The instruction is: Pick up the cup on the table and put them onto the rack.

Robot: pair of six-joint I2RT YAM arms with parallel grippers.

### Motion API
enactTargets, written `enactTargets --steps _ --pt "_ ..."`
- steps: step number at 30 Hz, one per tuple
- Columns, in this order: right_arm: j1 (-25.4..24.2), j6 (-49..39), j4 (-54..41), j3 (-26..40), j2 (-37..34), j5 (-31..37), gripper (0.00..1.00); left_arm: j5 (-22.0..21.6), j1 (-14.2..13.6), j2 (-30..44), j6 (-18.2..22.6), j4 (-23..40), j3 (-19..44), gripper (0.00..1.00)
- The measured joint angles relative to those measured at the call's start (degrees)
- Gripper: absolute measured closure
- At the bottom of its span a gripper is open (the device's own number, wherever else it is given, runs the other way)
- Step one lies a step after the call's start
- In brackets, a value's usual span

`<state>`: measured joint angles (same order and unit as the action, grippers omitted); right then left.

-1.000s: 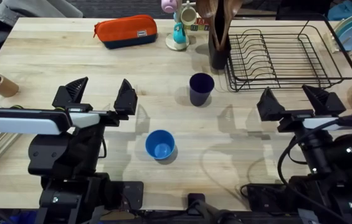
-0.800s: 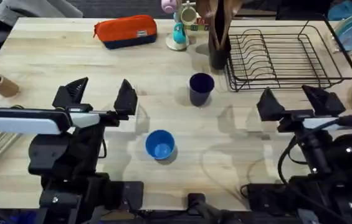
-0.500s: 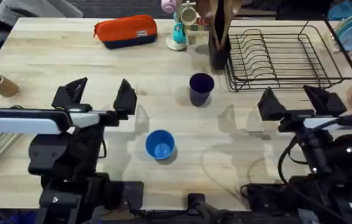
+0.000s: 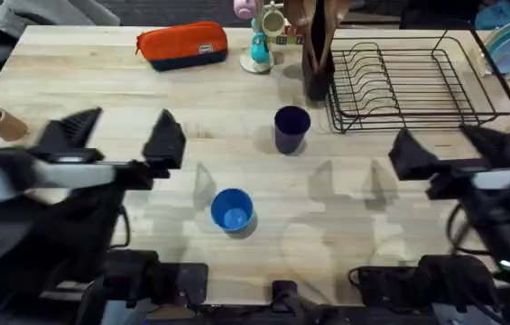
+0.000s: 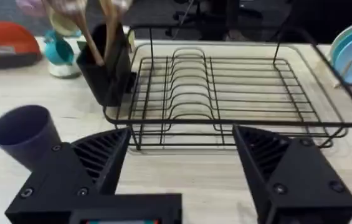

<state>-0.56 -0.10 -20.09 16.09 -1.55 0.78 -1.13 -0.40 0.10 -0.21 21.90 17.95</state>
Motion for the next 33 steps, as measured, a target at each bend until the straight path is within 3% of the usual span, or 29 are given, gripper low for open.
enactTargets --steps 8,13,19,25,33 --pt "0.0 -0.15 -13.71 17.29 -10.75 -0.49 0.009 -0.02 0.0 5.27 0.02 7.56 14.95 0.007" --pt "0.0 -0.15 -18.48 27.98 -21.04 -0.66 0.009 0.27 0.0 13.45 0.01 10.03 23.04 0.007" --pt "0.0 -0.15 -21.89 37.68 -31.33 -0.66 0.009 0.72 0.0 25.22 0.02 18.1 34.37 0.007" --pt "0.0 -0.15 -22.46 42.14 -37.77 -0.66 0.009 1.4 0.0 38.01 0.02 29.88 47.17 0.007" --pt "0.0 -0.15 -23.12 42.3 -39.71 -0.66 0.009 2.16 0.0 51.22 0.02 40.69 59.46 0.007"
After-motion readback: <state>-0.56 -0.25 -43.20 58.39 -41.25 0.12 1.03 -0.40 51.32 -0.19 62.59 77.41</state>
